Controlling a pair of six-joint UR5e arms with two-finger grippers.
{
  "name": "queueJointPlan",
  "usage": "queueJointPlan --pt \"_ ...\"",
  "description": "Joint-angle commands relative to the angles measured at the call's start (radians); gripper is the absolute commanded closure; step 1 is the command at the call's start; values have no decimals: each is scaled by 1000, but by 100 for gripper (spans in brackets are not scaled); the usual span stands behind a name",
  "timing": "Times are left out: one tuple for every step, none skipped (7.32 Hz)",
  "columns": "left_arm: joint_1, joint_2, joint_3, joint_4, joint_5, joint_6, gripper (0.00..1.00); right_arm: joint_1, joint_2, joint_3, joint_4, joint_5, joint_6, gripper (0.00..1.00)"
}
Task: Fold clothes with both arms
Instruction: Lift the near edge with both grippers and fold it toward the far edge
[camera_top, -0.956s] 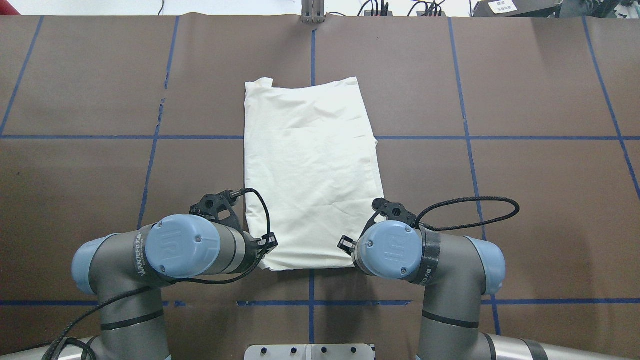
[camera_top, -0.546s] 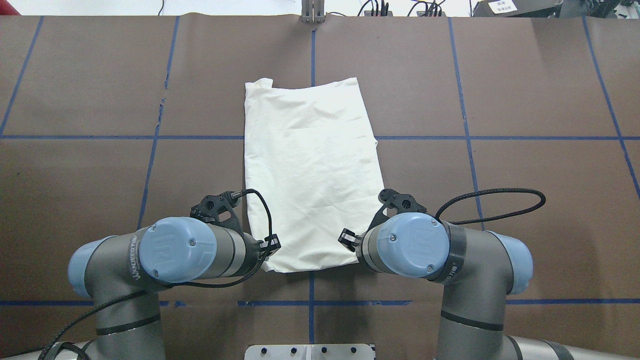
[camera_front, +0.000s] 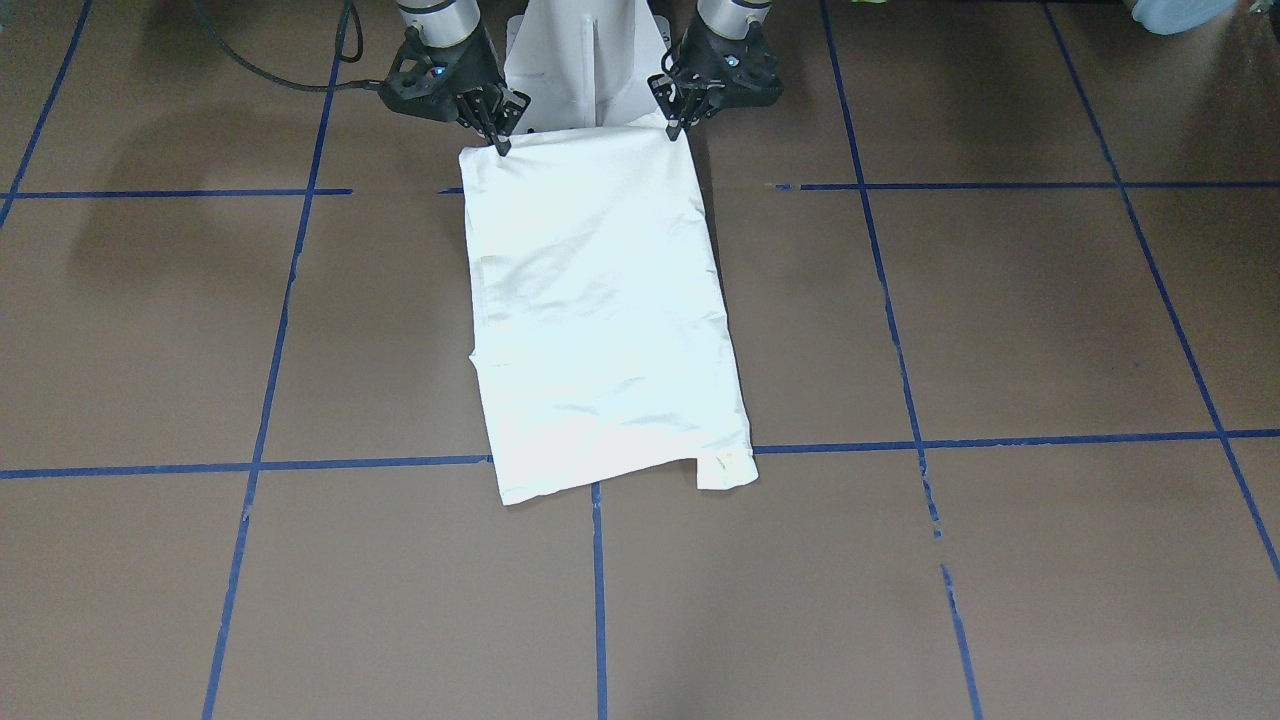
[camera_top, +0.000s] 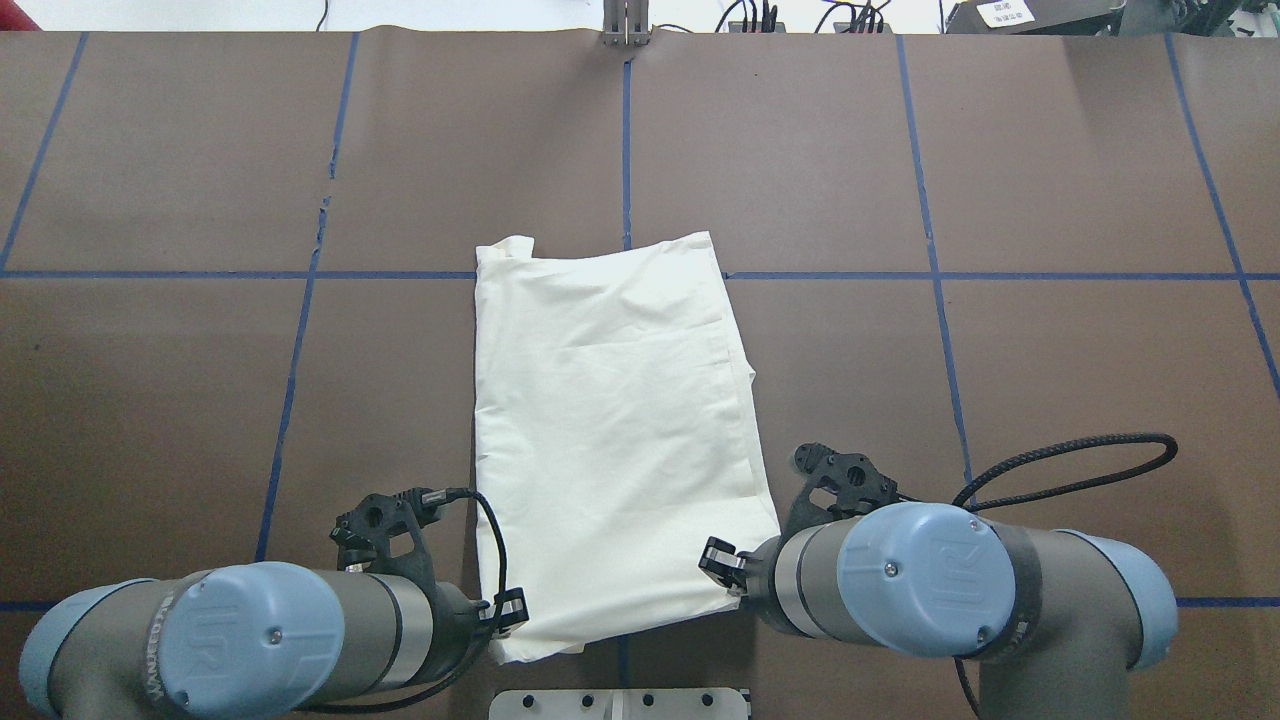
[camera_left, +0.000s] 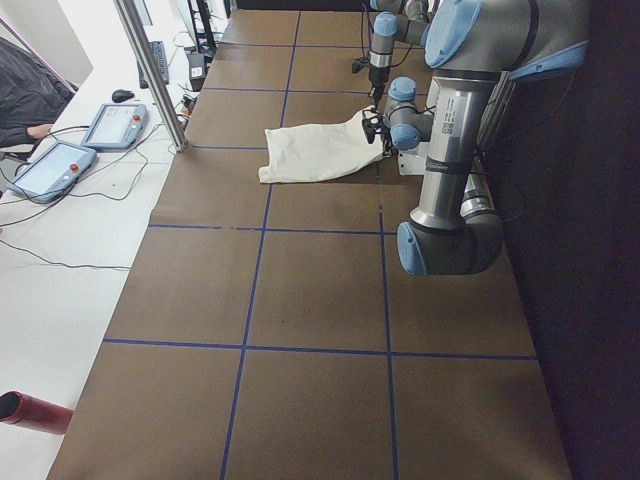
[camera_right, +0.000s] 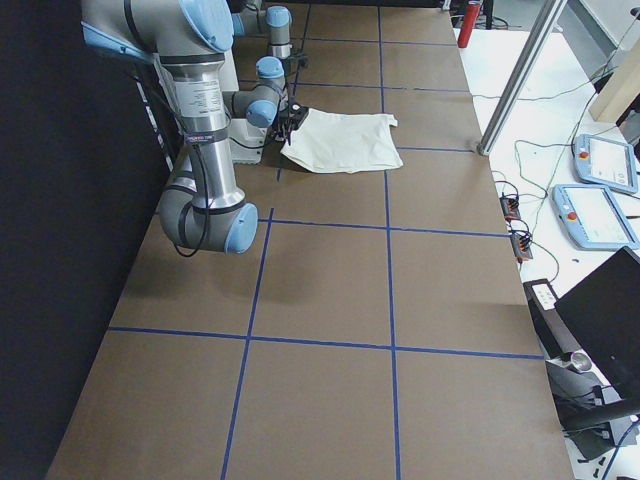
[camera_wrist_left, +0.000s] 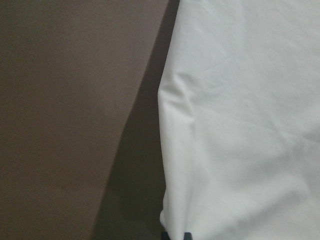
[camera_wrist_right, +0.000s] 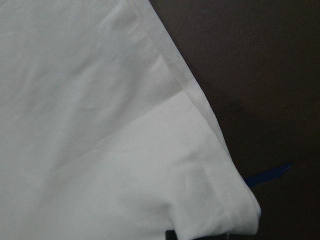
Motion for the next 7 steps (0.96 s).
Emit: queueJointPlan --pt "16 -10 -23 1 -1 3 100 11 37 -13 18 -11 -60 100" --pt "-27 -23 -23 1 -3 6 100 69 40 -19 51 -2 -94 100" --pt "-120 -52 -15 4 -25 24 100 121 49 -63 91 0 -146 100" --pt "-212 -77 12 4 -65 88 100 190 78 -126 130 36 -177 100" --pt "-316 -133 89 4 -117 107 100 289 147 -206 145 124 -189 100" --pt "-404 -218 231 -6 -154 133 100 374 217 -297 150 200 -238 100" --pt "-439 -261 338 -22 -151 183 100 419 294 -426 189 220 -243 100"
